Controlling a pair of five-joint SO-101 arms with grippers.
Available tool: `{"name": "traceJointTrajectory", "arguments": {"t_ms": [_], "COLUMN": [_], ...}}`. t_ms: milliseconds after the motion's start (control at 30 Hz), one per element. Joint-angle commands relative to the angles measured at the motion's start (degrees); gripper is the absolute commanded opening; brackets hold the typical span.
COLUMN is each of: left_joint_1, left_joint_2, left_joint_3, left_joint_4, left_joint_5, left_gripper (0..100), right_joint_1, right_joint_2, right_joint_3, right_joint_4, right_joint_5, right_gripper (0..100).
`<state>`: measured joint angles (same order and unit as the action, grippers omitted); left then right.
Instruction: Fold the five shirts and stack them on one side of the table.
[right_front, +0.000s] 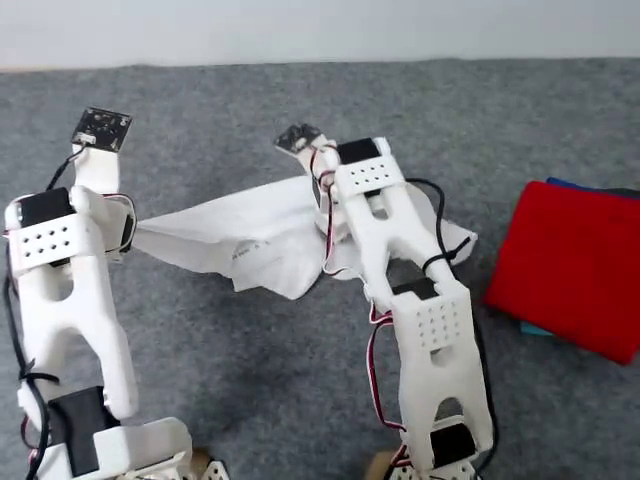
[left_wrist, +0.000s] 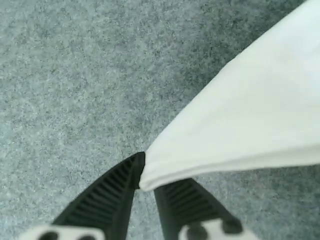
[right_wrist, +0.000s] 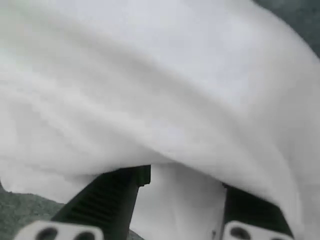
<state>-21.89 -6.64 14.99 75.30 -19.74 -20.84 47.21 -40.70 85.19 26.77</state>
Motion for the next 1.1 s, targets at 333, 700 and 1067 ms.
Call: {"name": "traceJointTrajectory", "arguments": {"t_ms": [333,700,1067], "left_joint_1": [-0.3,-0.3,-0.3], "left_joint_2": [-3.5,-3.2,-3.1], "left_joint_3": [-0.4,-0.4,-0.4], "left_joint_4": [-0.5,-0.9,-0.8], "left_joint_5": [0.3,0.3,0.3], "left_gripper": [0,0,0], "right_joint_1": [-0.7,-1.8,-1.0], "right_joint_2": [-5.5,-19.0,-14.0], "right_joint_3": [-14.1,13.8,19.6], "right_joint_4": [17.7,17.5,9.5], "right_joint_5": [0.0,0.1,4.3], "right_gripper": [25.3,25.3,25.3]}}
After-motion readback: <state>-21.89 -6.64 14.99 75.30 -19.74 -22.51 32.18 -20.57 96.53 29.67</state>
